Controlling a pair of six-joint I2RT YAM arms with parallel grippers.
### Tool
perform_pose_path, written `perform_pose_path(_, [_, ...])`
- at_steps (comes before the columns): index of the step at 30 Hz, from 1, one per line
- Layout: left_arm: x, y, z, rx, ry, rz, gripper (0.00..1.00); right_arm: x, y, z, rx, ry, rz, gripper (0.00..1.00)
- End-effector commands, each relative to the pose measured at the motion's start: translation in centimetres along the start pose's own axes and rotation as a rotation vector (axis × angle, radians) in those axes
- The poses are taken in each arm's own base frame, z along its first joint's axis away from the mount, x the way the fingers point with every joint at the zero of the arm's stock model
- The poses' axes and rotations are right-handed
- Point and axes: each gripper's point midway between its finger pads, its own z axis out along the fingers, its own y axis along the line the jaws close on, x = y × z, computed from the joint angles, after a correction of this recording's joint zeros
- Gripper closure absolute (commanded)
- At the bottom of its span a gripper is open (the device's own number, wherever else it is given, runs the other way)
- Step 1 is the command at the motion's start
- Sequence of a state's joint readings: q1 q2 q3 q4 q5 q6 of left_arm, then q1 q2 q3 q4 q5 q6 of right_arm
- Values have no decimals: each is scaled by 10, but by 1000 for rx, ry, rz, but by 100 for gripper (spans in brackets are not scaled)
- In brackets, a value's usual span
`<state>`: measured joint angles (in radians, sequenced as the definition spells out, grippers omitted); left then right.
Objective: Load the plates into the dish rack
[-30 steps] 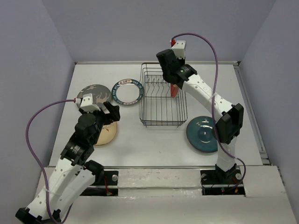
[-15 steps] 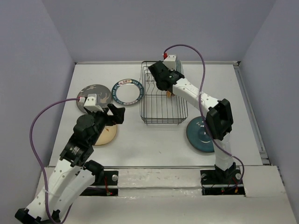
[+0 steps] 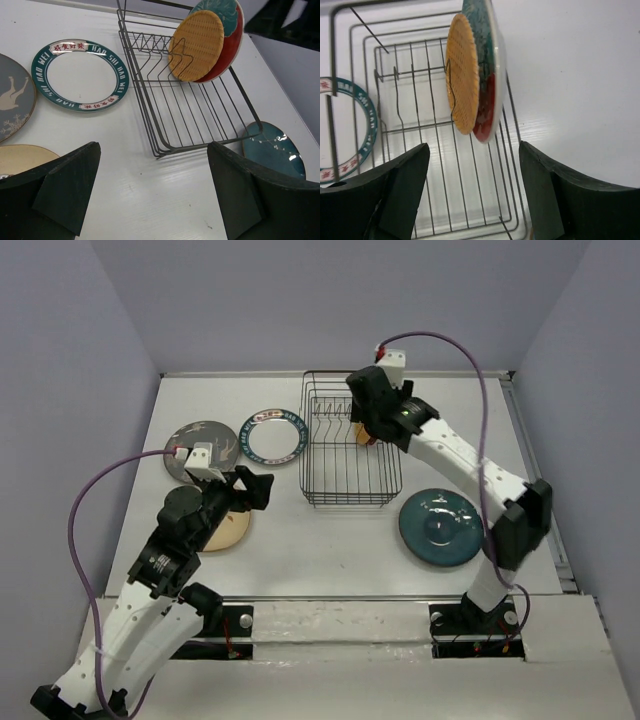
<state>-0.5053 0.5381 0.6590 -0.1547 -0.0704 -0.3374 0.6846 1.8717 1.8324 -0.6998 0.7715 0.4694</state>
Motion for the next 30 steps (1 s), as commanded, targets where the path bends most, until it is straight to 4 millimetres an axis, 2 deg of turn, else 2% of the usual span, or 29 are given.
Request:
perform_pose_path(1, [-20,-16,-7,66,-67,16,1,-48,-48,-73,-109,-136,201,22])
perform_pose_path(2, [-22,-17,-8,71,-73,15,1,-7,-63,-64,-75,-74,181,22])
perform_pose_path(3, [-22,-17,-9,72,-76,15,1,10,-77,-64,-62,-49,197,22])
perform_pose_path(4, [-23,-18,-10,77,-77,17,1,47,-109,-65,-39,5,252,23])
perform_pose_path(5, [-23,-19,-10,80,-76,17,1,32,-120,-75,-66,-17,350,22])
perform_pose_path(6, [-23,-21,-12,89,-78,17,1,88,-143,-66,-10,82,336,23])
perform_pose_path(7, [-24,-23,-13,95,-82,17,1,94,-164,-80,-22,70,431,23])
perform_pose_path(8, [-23,-24,-13,103,-79,18,1,112,-179,-80,-11,104,520,23])
perform_pose_path(9, [-23,-25,-14,103,-80,19,1,152,-195,-80,39,164,522,23])
perform_pose_path(10, [-23,-25,-14,103,-80,19,1,154,-209,-92,47,140,584,23])
perform_pose_path(11, [-22,-26,-14,106,-76,19,1,161,-219,-96,87,141,631,23])
perform_pose_path(13, [-24,-29,-16,118,-81,20,1,193,-235,-105,170,212,623,24])
perform_pose_path(15, [-25,-29,-17,121,-88,17,1,219,-244,-110,264,282,662,24])
perform_pose_path(19, [-29,-28,-21,116,-106,14,1,240,-237,-101,320,351,726,24])
perform_pose_path(21, [-29,-29,-22,117,-106,16,1,262,-240,-94,385,397,717,23])
perform_pose_path(24, [-28,-31,-23,125,-104,15,1,260,-232,-91,363,413,736,23])
perform_pose_path(27, [-28,-35,-25,139,-104,18,1,264,-215,-79,288,430,744,31])
perform_pose_path(30, [-26,-37,-25,145,-98,20,1,266,-200,-55,252,410,770,53])
